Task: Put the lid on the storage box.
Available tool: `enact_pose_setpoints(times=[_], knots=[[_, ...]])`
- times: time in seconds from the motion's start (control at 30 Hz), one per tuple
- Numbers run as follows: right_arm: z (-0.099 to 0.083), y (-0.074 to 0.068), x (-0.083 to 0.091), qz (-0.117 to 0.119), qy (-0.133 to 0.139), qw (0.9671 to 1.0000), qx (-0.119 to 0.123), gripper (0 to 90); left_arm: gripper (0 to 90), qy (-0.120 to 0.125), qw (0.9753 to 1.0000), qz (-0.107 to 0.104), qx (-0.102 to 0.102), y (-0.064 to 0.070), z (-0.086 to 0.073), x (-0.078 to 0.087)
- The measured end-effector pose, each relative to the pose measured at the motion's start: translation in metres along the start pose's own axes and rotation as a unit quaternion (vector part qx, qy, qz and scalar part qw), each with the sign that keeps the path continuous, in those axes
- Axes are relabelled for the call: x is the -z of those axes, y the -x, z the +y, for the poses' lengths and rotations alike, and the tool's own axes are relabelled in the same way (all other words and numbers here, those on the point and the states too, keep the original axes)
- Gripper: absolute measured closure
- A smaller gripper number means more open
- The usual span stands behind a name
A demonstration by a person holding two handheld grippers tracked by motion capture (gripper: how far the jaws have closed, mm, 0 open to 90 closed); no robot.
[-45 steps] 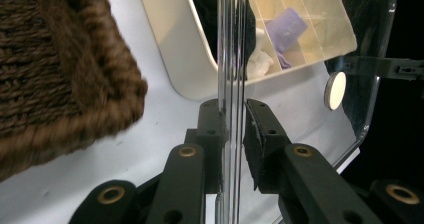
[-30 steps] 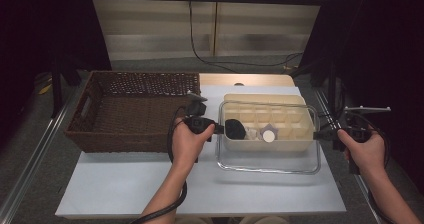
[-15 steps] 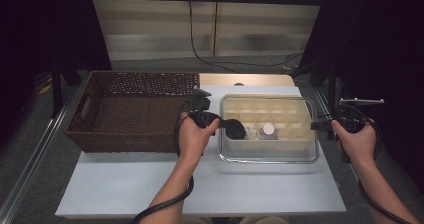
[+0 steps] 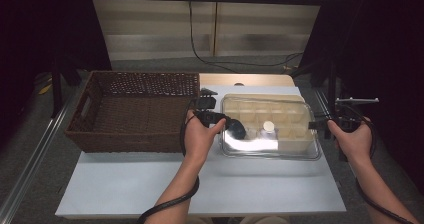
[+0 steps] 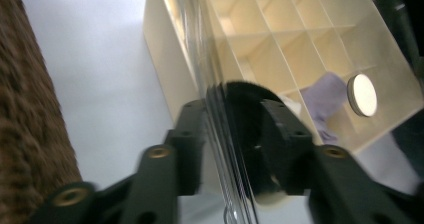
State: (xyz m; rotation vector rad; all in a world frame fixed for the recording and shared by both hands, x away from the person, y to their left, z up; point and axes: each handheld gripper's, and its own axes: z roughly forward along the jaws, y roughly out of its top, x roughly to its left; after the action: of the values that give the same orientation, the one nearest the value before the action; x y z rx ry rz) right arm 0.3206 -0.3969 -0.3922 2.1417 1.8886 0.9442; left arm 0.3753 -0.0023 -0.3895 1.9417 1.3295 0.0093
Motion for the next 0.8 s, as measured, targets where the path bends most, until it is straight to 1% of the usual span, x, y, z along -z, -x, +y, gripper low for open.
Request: enact_pose_setpoints(times=[0.03,0.1,0.13,0.17,0.2,0.27,0.37,0.4,0.47,0.5,0.6,0.63,0.7,0.77,0.8], knots=[[-0.001,0.0,-0.001,0.0,0.002,1.0,0.007,68.8,51.6,0.0,1.0,0.002,-0.002,0.0,0.0,0.0],[-0.001,-0.004,-0.002,-0.004,0.001,0.9999,0.014,65.6,48.5,-0.003,1.0,-0.008,0.003,0.001,0.001,0.0],[-0.001,-0.004,-0.003,0.0,0.002,0.9996,0.027,63.7,46.4,-0.005,0.9999,-0.01,0.001,0.002,0.001,0.0],[-0.001,-0.005,-0.004,-0.001,0.002,0.9994,0.036,63.9,45.3,-0.01,0.9999,-0.009,-0.007,0.002,0.001,0.0],[-0.001,-0.006,-0.005,-0.004,0.002,0.9989,0.046,64.1,45.0,-0.01,0.9998,-0.01,-0.01,0.002,0.001,0.0],[-0.002,-0.008,-0.006,-0.011,0.004,0.9983,0.057,63.8,44.1,-0.007,0.9998,-0.015,-0.014,0.002,0.0,0.0],[-0.002,-0.009,-0.006,-0.012,0.003,0.9973,0.072,62.4,41.0,-0.009,0.9994,-0.015,-0.03,0.004,-0.001,0.0],[-0.002,-0.009,-0.006,-0.014,0.004,0.9969,0.077,61.4,40.6,-0.009,0.9994,-0.016,-0.029,0.004,-0.002,0.0],[-0.002,-0.01,-0.006,-0.008,0.003,0.997,0.077,59.7,40.0,-0.007,0.9993,-0.019,-0.031,0.003,-0.002,0.001],[-0.003,-0.01,-0.006,-0.009,0.005,0.9965,0.083,59.5,40.0,-0.008,0.9992,-0.02,-0.032,0.003,-0.002,0.002],[-0.004,-0.011,-0.006,-0.002,0.006,0.9962,0.087,58.4,40.7,-0.005,0.9993,-0.022,-0.03,0.003,-0.003,0.003],[-0.004,-0.011,-0.006,-0.001,0.006,0.9961,0.088,58.2,41.4,-0.004,0.9994,-0.02,-0.028,0.003,-0.003,0.003],[-0.005,-0.01,-0.004,0.004,0.006,0.9961,0.088,58.2,43.3,-0.011,0.9995,-0.014,-0.028,0.004,-0.002,0.004],[-0.005,-0.01,-0.003,0.007,0.007,0.9962,0.087,57.9,46.6,-0.017,0.9994,-0.003,-0.031,0.004,-0.003,0.003],[-0.005,-0.01,-0.002,0.006,0.009,0.9959,0.09,58.2,48.4,-0.02,0.9993,0.004,-0.03,0.005,-0.002,0.002]])
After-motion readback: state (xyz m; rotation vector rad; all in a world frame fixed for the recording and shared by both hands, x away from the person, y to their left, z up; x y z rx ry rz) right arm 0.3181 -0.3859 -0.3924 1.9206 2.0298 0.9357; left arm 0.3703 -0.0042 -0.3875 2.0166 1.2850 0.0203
